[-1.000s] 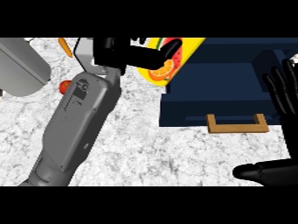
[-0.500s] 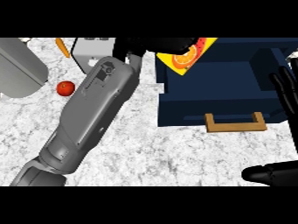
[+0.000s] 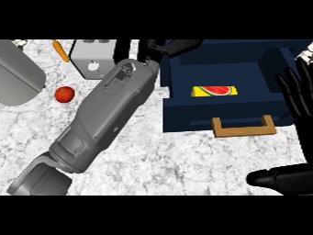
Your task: Pick up the cup, place it into the drawer and close the drawer
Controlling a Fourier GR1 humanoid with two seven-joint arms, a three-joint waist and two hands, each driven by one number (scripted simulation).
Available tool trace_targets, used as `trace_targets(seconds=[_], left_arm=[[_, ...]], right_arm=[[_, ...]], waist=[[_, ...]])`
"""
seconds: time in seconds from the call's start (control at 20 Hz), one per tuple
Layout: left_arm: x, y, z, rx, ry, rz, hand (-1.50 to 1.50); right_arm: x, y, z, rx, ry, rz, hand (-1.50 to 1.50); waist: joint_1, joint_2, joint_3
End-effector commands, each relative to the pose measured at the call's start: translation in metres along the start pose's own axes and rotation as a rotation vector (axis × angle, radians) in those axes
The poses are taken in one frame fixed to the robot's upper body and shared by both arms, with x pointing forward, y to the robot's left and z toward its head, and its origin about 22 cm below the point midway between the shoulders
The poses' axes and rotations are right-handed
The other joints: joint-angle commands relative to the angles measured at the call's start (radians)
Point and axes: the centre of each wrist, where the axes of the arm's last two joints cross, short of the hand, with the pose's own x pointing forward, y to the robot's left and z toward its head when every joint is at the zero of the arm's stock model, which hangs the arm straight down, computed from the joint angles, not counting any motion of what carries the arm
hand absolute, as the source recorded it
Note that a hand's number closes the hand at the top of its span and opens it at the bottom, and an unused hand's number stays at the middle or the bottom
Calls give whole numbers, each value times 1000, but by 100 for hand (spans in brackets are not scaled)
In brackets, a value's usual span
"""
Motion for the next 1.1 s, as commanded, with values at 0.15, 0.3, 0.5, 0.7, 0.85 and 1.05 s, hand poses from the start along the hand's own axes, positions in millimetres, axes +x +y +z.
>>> trace_targets(seconds=[0.15, 0.3, 0.5, 0.7, 0.85, 1.05], left_arm=[[-8, -11, -1, 4, 17, -102, 150], [-12, -8, -3, -32, 28, -119, 150], [-16, -16, 2, -38, 58, -201, 150], [-35, -14, 17, -46, 88, -280, -150], [-24, -15, 5, -52, 91, -282, -150], [-17, -21, 5, -37, 76, -191, -150]], right_arm=[[0, 3, -7, 30, -9, -18, -150], [-15, 4, -7, 30, -7, -25, -150], [-12, 11, -5, 54, -17, -20, -150], [-5, 0, -8, 68, -6, -29, -150], [-2, 10, -13, 60, -38, -43, -150], [-3, 13, -11, 72, -38, -87, -150]], waist=[[-34, 8, 1], [-38, 15, 1], [-45, 10, 1], [-61, 13, 2], [-62, 17, 1], [-78, 21, 1]])
